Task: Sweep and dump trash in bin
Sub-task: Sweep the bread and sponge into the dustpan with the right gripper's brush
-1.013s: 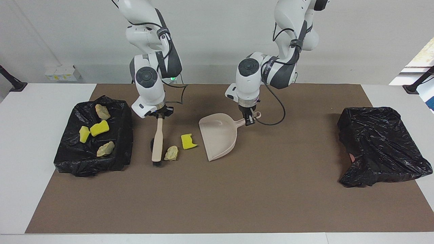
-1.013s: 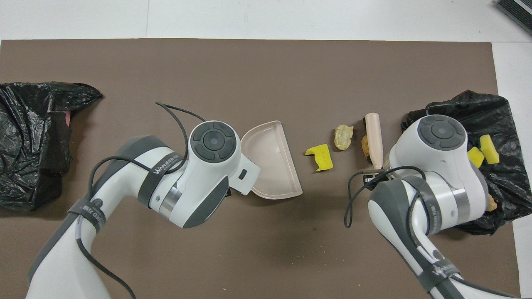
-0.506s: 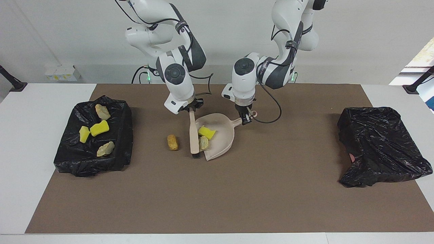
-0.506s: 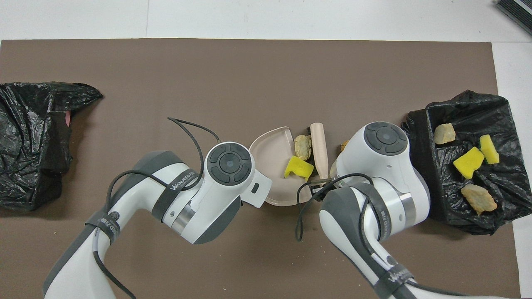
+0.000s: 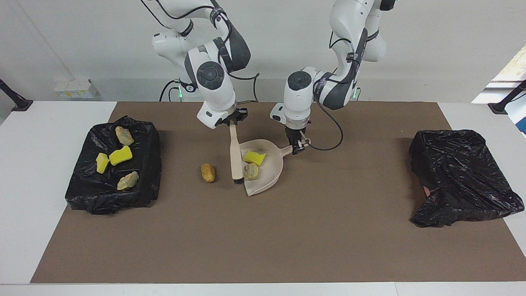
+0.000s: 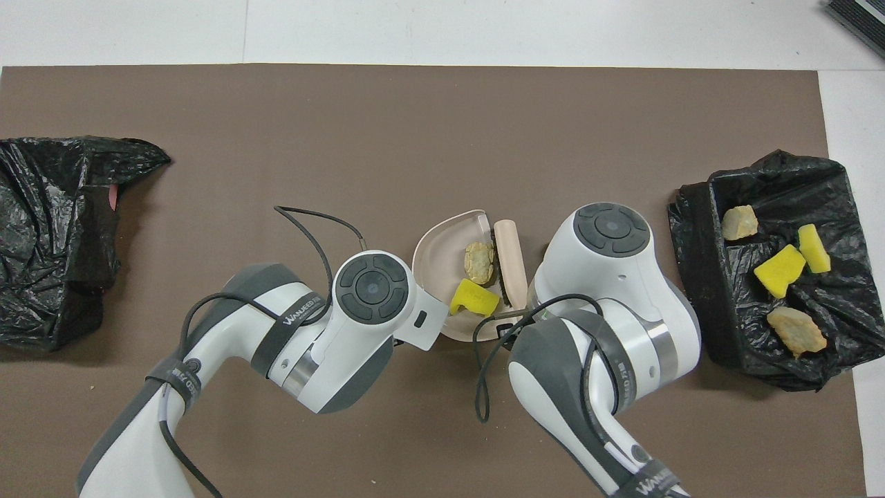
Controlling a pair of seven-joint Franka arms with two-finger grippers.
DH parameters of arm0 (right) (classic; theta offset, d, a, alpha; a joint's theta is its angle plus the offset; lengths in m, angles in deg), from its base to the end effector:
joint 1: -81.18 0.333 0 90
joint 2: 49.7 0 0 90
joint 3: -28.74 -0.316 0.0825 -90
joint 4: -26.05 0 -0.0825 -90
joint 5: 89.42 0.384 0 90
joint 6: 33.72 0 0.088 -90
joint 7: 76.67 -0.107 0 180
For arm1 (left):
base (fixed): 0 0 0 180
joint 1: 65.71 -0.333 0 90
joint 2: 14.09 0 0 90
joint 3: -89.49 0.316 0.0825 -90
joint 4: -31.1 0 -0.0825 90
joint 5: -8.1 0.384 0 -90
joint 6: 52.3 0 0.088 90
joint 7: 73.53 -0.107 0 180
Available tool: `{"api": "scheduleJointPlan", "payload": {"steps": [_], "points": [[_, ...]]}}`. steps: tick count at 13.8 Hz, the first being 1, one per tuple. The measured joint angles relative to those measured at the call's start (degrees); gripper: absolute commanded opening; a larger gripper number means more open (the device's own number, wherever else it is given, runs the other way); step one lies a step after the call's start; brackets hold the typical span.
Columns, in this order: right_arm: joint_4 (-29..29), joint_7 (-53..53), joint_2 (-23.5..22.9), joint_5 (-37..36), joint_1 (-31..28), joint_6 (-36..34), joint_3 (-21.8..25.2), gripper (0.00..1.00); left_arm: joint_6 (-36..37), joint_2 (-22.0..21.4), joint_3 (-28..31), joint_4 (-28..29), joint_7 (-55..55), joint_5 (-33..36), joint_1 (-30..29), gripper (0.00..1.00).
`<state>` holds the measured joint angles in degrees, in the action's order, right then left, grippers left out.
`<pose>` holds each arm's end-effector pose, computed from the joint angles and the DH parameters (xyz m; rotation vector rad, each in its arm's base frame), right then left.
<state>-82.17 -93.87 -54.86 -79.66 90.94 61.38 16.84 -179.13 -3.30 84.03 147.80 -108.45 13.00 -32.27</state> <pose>0.5023 0.2149 0.4371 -3.0232 -0.0568 0.5505 0.4555 -0.3622 0.3522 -2.4242 1.9175 0.0131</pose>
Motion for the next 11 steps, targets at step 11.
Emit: {"api": "scheduleJointPlan", "payload": {"steps": [11], "points": [[-10.0,10.4,0.4,-9.2,-10.4,6.1,0.0,0.0,1.9,-0.3,-0.2,0.0,2.0,0.0,0.1,0.0]]}}
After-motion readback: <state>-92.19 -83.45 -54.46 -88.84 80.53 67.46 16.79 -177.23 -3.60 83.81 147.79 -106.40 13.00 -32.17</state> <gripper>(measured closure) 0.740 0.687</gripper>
